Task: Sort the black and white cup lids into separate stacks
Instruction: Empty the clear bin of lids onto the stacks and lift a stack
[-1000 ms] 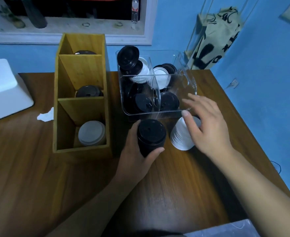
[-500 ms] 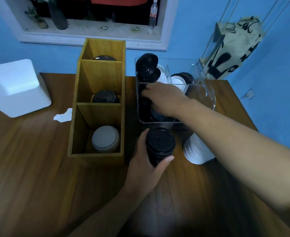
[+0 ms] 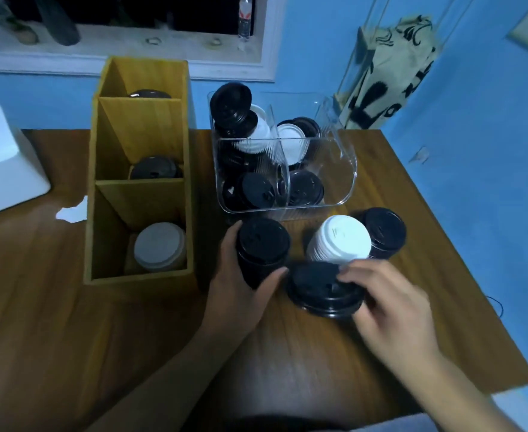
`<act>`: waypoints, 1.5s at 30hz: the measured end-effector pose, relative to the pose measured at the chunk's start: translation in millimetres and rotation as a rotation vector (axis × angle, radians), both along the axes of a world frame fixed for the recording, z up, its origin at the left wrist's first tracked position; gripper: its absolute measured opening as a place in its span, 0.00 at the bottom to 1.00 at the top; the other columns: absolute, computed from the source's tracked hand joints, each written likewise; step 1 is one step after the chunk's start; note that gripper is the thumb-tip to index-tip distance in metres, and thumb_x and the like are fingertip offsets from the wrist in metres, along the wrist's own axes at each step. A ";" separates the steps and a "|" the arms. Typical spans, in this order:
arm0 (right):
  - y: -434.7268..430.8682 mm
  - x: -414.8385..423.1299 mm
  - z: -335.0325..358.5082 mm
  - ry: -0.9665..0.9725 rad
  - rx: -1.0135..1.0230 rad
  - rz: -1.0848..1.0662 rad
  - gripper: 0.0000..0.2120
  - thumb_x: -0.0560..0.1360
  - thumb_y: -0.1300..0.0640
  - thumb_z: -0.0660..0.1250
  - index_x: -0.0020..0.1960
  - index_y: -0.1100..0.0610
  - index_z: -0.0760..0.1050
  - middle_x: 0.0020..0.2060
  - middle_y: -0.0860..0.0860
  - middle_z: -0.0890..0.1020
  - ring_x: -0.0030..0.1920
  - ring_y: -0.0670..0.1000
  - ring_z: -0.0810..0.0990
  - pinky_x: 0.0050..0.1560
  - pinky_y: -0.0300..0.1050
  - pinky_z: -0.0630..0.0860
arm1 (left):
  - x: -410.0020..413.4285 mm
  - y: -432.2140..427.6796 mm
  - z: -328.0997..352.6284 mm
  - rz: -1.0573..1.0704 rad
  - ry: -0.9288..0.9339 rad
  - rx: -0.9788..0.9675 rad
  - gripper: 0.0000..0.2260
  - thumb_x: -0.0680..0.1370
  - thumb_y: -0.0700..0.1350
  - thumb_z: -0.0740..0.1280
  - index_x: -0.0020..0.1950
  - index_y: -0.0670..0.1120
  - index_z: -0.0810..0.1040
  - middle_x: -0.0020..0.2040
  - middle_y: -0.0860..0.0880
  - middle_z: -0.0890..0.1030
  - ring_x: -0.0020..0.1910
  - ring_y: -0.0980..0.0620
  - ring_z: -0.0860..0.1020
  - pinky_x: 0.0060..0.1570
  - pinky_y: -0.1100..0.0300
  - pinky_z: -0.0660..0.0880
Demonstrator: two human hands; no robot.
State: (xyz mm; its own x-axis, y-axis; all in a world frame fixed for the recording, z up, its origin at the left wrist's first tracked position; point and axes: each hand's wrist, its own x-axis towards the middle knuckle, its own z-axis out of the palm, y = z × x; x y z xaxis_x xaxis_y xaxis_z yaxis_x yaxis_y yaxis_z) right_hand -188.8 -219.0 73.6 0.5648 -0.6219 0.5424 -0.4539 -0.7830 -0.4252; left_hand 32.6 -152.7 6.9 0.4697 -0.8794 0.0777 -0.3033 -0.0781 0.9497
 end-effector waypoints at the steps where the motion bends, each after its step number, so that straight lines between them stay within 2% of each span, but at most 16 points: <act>1: 6.9 -12.1 -16.7 0.042 0.029 -0.015 0.09 0.74 0.65 0.68 0.52 0.56 0.82 0.54 0.47 0.82 0.53 0.47 0.83 0.50 0.42 0.80 | -0.1 -0.5 -0.3 0.005 -0.022 -0.004 0.45 0.72 0.51 0.79 0.80 0.61 0.54 0.69 0.76 0.64 0.70 0.78 0.61 0.65 0.81 0.59; 3: 11.7 -31.1 -42.5 0.143 0.050 -0.044 0.16 0.71 0.67 0.68 0.55 0.52 0.79 0.57 0.45 0.81 0.54 0.48 0.84 0.49 0.42 0.80 | -1.2 -1.6 -1.5 0.013 -0.057 -0.009 0.44 0.72 0.51 0.79 0.80 0.59 0.55 0.70 0.72 0.64 0.69 0.78 0.60 0.65 0.81 0.58; 6: 13.3 -46.9 -58.8 0.261 0.132 -0.091 0.27 0.65 0.72 0.73 0.59 0.52 0.79 0.64 0.44 0.78 0.61 0.47 0.81 0.56 0.37 0.77 | -1.6 -1.1 -1.4 0.016 -0.078 -0.029 0.43 0.72 0.51 0.79 0.78 0.63 0.54 0.66 0.80 0.62 0.69 0.78 0.61 0.65 0.81 0.59; 8: 16.3 -55.0 -60.9 0.304 0.195 -0.093 0.33 0.64 0.75 0.70 0.66 0.53 0.78 0.71 0.47 0.74 0.68 0.49 0.77 0.63 0.43 0.77 | -1.3 -1.0 -2.2 0.011 -0.089 -0.034 0.43 0.72 0.51 0.79 0.79 0.62 0.54 0.66 0.80 0.61 0.69 0.78 0.61 0.64 0.82 0.59; 13: 25.1 -76.9 -57.9 0.278 0.351 -0.143 0.42 0.64 0.78 0.61 0.74 0.52 0.69 0.75 0.48 0.68 0.76 0.49 0.68 0.73 0.55 0.70 | -3.4 -1.0 -0.1 0.025 -0.108 -0.027 0.44 0.73 0.51 0.79 0.80 0.58 0.54 0.71 0.67 0.64 0.70 0.74 0.62 0.64 0.82 0.58; 17: 33.0 -75.3 -45.4 0.161 0.525 -0.069 0.36 0.67 0.66 0.64 0.74 0.49 0.69 0.74 0.44 0.69 0.76 0.46 0.65 0.75 0.53 0.66 | -5.1 -1.5 0.7 0.030 -0.130 -0.031 0.44 0.73 0.51 0.78 0.80 0.59 0.54 0.71 0.67 0.64 0.72 0.70 0.61 0.66 0.75 0.60; 21: 24.8 -56.4 -33.1 0.359 0.563 0.173 0.41 0.66 0.62 0.66 0.78 0.45 0.65 0.79 0.40 0.60 0.81 0.43 0.53 0.79 0.42 0.54 | -5.2 -0.7 2.1 0.030 -0.142 -0.036 0.44 0.73 0.52 0.78 0.80 0.57 0.54 0.74 0.63 0.65 0.73 0.67 0.63 0.69 0.68 0.62; 24: 11.8 -50.3 -30.5 0.535 0.547 0.228 0.41 0.68 0.58 0.70 0.78 0.41 0.62 0.78 0.39 0.61 0.78 0.42 0.54 0.77 0.45 0.59 | -5.5 -0.5 2.7 0.036 -0.145 -0.038 0.43 0.72 0.53 0.78 0.80 0.56 0.55 0.75 0.59 0.66 0.73 0.64 0.64 0.71 0.64 0.64; 26: 10.0 -50.1 -28.7 0.644 0.474 0.140 0.39 0.71 0.45 0.73 0.78 0.40 0.62 0.73 0.39 0.65 0.73 0.44 0.61 0.72 0.46 0.67 | -5.6 -0.6 2.8 0.038 -0.147 -0.035 0.43 0.72 0.53 0.78 0.80 0.56 0.55 0.76 0.57 0.67 0.74 0.63 0.64 0.72 0.62 0.65; 29: 17.9 -49.2 -26.5 0.790 0.238 -0.253 0.43 0.68 0.20 0.59 0.77 0.41 0.62 0.60 0.44 0.71 0.61 0.50 0.70 0.59 0.49 0.74 | -5.8 -0.8 2.0 0.042 -0.164 -0.023 0.43 0.72 0.53 0.78 0.80 0.56 0.55 0.77 0.57 0.66 0.74 0.65 0.63 0.71 0.65 0.63; 32: 25.6 -54.8 -32.5 0.712 0.242 -0.353 0.50 0.65 0.15 0.52 0.79 0.41 0.56 0.61 0.45 0.68 0.62 0.50 0.68 0.58 0.51 0.73 | -6.7 -1.2 2.1 0.041 -0.160 -0.023 0.44 0.72 0.54 0.77 0.81 0.56 0.54 0.77 0.57 0.66 0.74 0.65 0.62 0.70 0.68 0.62; 34: 23.7 -63.7 -36.8 0.656 0.371 -0.219 0.49 0.66 0.19 0.58 0.81 0.40 0.50 0.73 0.43 0.60 0.72 0.48 0.60 0.68 0.52 0.68 | -6.5 -1.4 2.3 0.040 -0.159 -0.021 0.44 0.72 0.54 0.77 0.81 0.56 0.54 0.77 0.56 0.66 0.74 0.64 0.63 0.69 0.70 0.62; 36: 20.7 -68.4 -41.2 0.584 0.409 -0.090 0.45 0.69 0.26 0.62 0.81 0.40 0.52 0.78 0.41 0.56 0.77 0.46 0.55 0.73 0.54 0.63 | -6.2 -1.6 2.2 0.042 -0.159 -0.020 0.44 0.72 0.53 0.77 0.81 0.56 0.54 0.77 0.56 0.66 0.73 0.65 0.62 0.67 0.72 0.61; 39: 18.4 -70.3 -48.8 0.430 0.413 -0.061 0.37 0.70 0.31 0.67 0.76 0.43 0.66 0.73 0.41 0.69 0.74 0.44 0.64 0.71 0.56 0.68 | -5.7 -1.8 1.6 0.039 -0.164 -0.024 0.44 0.72 0.53 0.78 0.80 0.56 0.55 0.76 0.57 0.65 0.73 0.66 0.62 0.69 0.70 0.62; 41: 15.5 -72.8 -45.6 0.281 0.448 -0.066 0.34 0.68 0.32 0.71 0.71 0.43 0.73 0.68 0.40 0.75 0.71 0.42 0.70 0.70 0.52 0.70 | -5.2 -1.5 1.3 0.038 -0.154 -0.021 0.44 0.72 0.54 0.78 0.80 0.57 0.54 0.77 0.57 0.65 0.74 0.64 0.63 0.71 0.64 0.64; 45: -9.8 -79.9 -19.0 -0.050 0.399 -0.138 0.29 0.69 0.35 0.74 0.67 0.42 0.77 0.66 0.42 0.79 0.68 0.44 0.75 0.69 0.51 0.73 | -5.2 -1.5 1.8 0.035 -0.140 -0.019 0.44 0.72 0.54 0.78 0.80 0.58 0.55 0.76 0.60 0.65 0.75 0.64 0.63 0.72 0.62 0.64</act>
State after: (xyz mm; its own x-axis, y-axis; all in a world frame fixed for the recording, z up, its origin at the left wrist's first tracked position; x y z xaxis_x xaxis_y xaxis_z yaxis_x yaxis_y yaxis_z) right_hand -268.8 -228.7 54.6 0.4409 -0.8565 0.2684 -0.5137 -0.4860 -0.7071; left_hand 27.4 -154.2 8.7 0.4834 -0.8605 0.1611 -0.4303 -0.0733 0.8997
